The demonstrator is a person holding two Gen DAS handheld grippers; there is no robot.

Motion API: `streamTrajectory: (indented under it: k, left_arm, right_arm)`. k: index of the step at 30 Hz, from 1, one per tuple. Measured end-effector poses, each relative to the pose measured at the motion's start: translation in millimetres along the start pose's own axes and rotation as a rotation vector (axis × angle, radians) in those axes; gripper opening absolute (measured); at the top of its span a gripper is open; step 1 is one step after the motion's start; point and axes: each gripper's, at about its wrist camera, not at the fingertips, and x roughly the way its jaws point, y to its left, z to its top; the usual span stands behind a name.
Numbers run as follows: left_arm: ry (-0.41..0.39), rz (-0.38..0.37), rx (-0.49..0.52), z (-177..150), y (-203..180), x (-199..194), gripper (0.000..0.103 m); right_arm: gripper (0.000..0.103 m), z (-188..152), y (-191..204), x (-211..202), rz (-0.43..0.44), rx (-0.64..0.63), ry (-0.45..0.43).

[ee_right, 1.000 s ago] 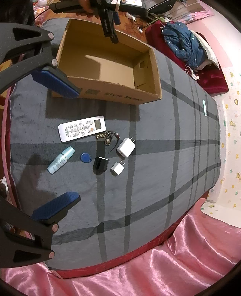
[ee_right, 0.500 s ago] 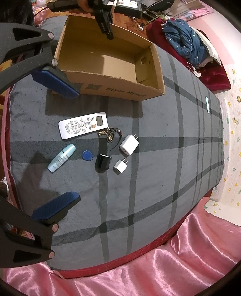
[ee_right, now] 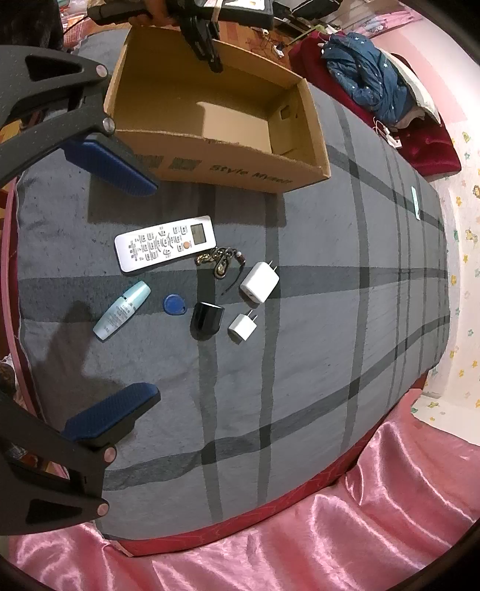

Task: Organize rigid objects
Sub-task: 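Move the left tool to the box wall while the right tool approaches the light-blue bottle, then grasp the light-blue bottle with the right gripper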

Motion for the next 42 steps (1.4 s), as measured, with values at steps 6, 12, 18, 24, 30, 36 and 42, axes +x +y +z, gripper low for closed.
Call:
streamTrajectory:
  k: [6,12,18,24,30,36,42]
  left_arm:
    - [0.001,-0.007,-0.012,1,0,1,0.016]
    - [-0.003,-0.019,-0.022,0,2,1,0.016]
    - [-0.001,-0.038,-0.04,0,4,2,0.016]
    - [-0.004,-0.053,-0.046,0,6,3,0.016]
    - [-0.005,-0.058,-0.046,0,6,3,0.016]
    - [-0.009,-0.064,-0.049,-1,6,2,0.016]
    - [-0.009,-0.059,-0.047,-1,5,2,0.016]
  right_arm:
    - [0.103,-2,-4,14,-0.014,-0.002,0.028]
    - [0.103,-4,-12,37,-0.039,-0.018,0.071]
    - [0.103,-13,-18,67,-0.055,-0.048,0.142]
    - [0.103,-20,-22,95,-0.057,-0.075,0.199]
    - [0.103,-25,-25,118,-0.061,-0.098,0.235]
    - [0.102,-32,-26,141,-0.013,-0.101,0.292]
    - [0.093,-35,-27,154,0.016,-0.098,0.323]
